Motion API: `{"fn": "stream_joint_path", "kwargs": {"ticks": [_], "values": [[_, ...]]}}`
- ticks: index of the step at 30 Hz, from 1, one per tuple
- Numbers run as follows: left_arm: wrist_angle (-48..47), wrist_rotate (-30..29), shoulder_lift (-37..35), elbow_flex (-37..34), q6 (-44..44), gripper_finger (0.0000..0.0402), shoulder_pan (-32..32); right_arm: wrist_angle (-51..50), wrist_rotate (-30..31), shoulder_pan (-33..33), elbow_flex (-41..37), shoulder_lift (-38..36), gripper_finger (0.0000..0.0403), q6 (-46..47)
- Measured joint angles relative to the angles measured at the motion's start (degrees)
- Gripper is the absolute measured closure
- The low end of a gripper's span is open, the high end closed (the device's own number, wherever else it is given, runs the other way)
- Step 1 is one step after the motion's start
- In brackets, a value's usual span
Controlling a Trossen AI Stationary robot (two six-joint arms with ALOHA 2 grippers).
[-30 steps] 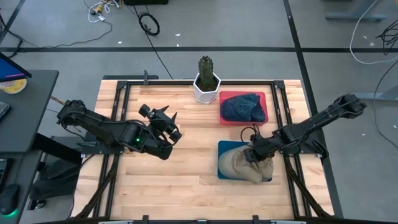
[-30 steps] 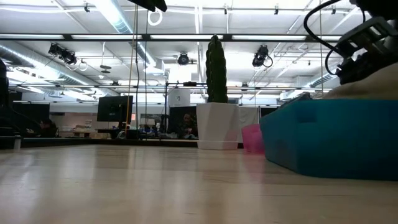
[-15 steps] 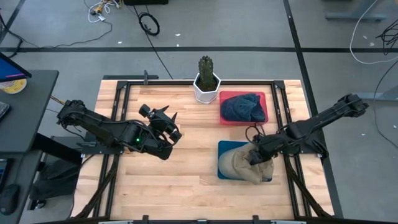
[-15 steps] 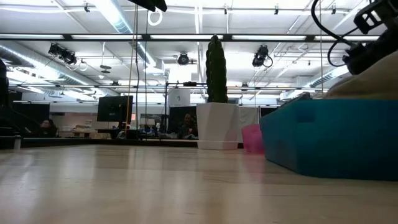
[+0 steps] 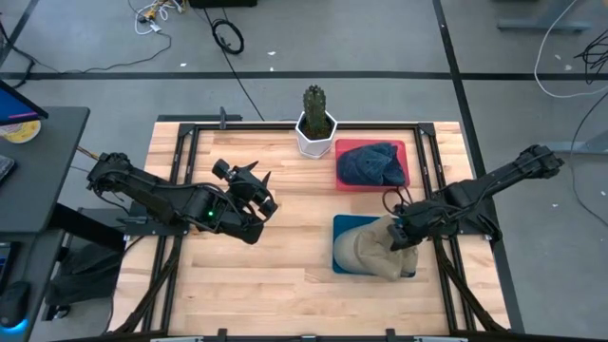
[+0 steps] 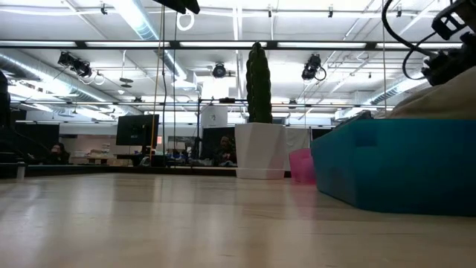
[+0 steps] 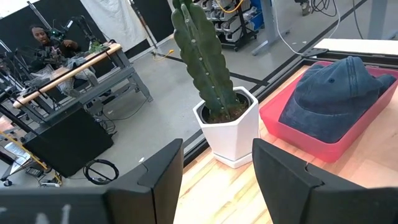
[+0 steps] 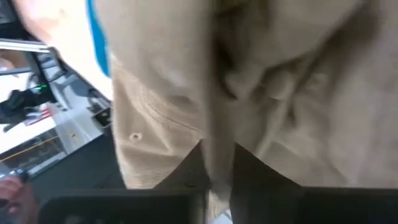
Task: Pick & Place hat
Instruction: Put the brown cap into the blue bin
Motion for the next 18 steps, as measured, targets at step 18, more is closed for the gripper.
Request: {"fn": "stream_joint_path", "kwargs": {"ticks": [18], "values": [[-0.04, 0.0, 0.0, 0.0, 0.15, 0.0207, 0.49, -0.49, -4.72, 0.0, 0.07, -4.87, 0.0273, -3.59]]}}
